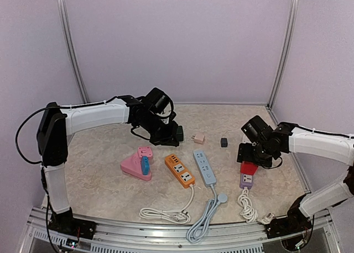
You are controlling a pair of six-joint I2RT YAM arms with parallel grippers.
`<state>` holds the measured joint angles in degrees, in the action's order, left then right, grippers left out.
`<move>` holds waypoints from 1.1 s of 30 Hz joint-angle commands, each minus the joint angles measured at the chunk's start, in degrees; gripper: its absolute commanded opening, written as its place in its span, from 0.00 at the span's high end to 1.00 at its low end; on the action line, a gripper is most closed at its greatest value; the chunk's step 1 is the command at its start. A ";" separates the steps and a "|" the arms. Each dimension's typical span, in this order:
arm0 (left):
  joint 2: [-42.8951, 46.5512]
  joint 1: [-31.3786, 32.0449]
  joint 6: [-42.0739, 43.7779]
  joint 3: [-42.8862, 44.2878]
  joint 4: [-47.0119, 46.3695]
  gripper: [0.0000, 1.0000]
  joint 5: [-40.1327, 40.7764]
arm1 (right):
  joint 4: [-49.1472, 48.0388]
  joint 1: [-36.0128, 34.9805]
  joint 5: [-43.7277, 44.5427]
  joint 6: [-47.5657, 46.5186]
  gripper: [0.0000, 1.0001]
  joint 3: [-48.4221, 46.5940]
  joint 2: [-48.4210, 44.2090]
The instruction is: Pull the plug off the socket
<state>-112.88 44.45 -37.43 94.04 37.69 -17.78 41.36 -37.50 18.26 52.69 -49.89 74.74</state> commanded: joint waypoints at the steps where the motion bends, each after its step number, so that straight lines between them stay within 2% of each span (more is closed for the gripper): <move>1: 1.99 -0.48 0.88 -1.86 -1.04 1.00 -0.41 | -1.90 -0.42 0.95 1.26 0.14 0.78 2.20; 7: 2.31 -0.50 0.19 -2.25 -1.52 1.00 -0.30 | -1.62 -0.43 2.19 -0.30 0.35 0.31 4.51; 10: 2.08 -0.51 -0.17 -2.14 -1.65 1.00 -0.28 | -1.89 -0.50 1.98 -1.60 0.42 0.25 4.95; 16: 1.47 -0.41 -1.25 -1.83 -2.23 1.00 -0.36 | -0.78 -0.97 0.40 -5.25 0.67 -0.63 4.14; 18: 1.36 -0.33 -1.48 -1.79 -2.43 1.00 -0.33 | 0.42 -1.67 0.39 -6.19 0.72 -1.29 3.30; 22: 1.00 -0.24 -1.68 -1.34 -2.37 1.00 -0.49 | 2.05 -2.90 -1.78 -8.48 0.77 -2.03 1.15; 28: 0.30 -0.24 -1.20 -0.11 -1.45 1.00 -0.56 | 6.67 -5.28 -5.00 -9.55 0.79 -1.69 -0.41; 33: -0.21 -0.24 -1.07 0.65 -1.49 1.00 -1.25 | 6.92 -6.94 -11.56 -12.28 0.81 -0.92 -3.13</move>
<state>-112.16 44.27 -38.76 92.88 36.27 -17.98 45.43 -42.76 12.82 43.64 -50.11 75.05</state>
